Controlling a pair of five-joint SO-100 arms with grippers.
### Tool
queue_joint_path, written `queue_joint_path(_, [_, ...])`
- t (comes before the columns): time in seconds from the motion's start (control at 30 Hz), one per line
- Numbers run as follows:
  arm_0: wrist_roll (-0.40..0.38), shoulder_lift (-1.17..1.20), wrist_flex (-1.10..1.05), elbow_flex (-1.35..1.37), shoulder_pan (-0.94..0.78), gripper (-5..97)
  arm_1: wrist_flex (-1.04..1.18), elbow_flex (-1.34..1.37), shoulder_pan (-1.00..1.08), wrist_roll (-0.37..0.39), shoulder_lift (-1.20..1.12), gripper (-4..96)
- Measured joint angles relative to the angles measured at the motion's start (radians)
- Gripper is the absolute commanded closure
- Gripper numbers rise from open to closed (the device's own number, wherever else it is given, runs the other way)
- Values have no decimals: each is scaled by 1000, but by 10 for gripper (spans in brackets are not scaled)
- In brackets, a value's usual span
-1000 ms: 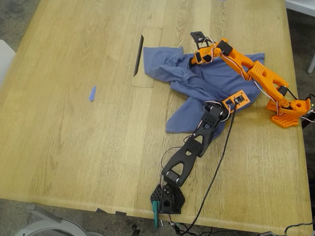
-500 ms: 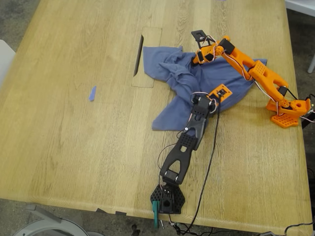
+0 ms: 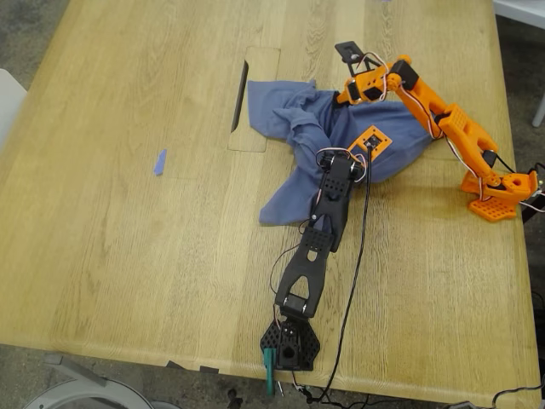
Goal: Fold a T-shirt
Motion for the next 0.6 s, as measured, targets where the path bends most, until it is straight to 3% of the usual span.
queue_joint_path(0.6, [0, 281, 3, 0, 0, 918, -52, 0, -14, -29, 236, 915])
